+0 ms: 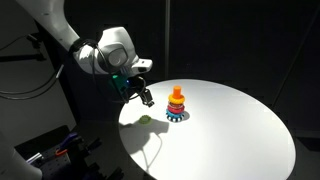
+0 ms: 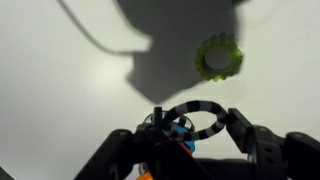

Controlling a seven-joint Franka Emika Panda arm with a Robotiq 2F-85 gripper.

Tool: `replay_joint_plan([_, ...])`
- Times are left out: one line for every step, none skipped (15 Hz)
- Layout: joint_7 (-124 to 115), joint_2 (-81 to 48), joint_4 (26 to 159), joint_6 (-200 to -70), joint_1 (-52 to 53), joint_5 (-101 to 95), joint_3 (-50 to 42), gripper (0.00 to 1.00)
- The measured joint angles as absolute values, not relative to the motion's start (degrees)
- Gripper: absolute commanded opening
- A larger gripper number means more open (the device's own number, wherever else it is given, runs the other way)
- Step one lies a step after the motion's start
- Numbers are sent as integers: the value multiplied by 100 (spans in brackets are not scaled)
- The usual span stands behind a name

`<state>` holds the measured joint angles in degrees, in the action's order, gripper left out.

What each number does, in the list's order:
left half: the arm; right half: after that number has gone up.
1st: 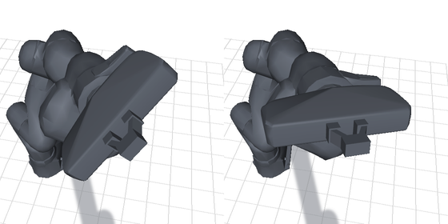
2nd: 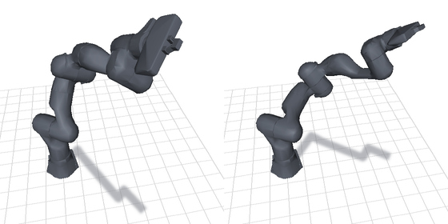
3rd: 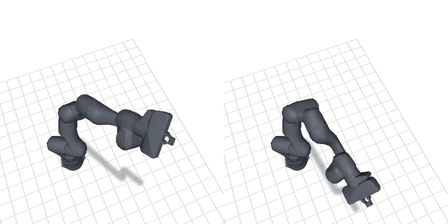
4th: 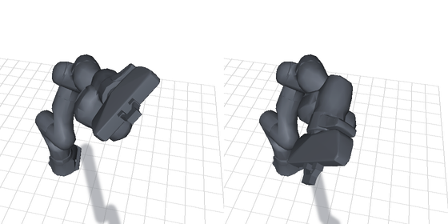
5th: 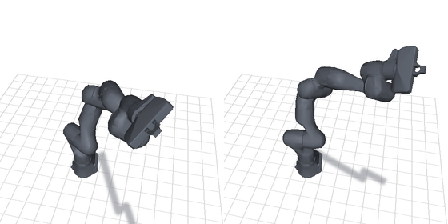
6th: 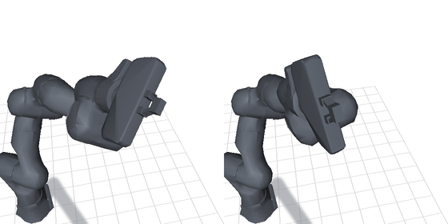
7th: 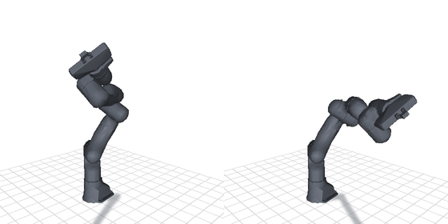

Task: Put the small white and black right on the table

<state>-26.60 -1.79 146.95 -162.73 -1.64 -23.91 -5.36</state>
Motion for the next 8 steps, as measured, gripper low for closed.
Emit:
replay_joint_plan([-2828,-195,14722,-16274,-140,-2494,-536,41])
replay_joint_plan([-2968,-216,14743,-16274,-116,-2565,-536,41])
replay_joint_plan([-3073,-247,14764,-16274,-91,-2609,-536,41])
replay_joint_plan([-3161,-285,14783,-16274,-70,-2644,-536,41])
replay_joint_plan([-3237,-326,14801,-16274,-55,-2677,-536,41])
replay_joint_plan([-3300,-373,14812,-16275,-42,-2711,-536,41])
replay_joint_plan([-3366,-422,14816,-16275,-34,-2750,-536,41])
replay_joint_plan([-3413,-472,14819,-16275,-26,-2778,-536,41])
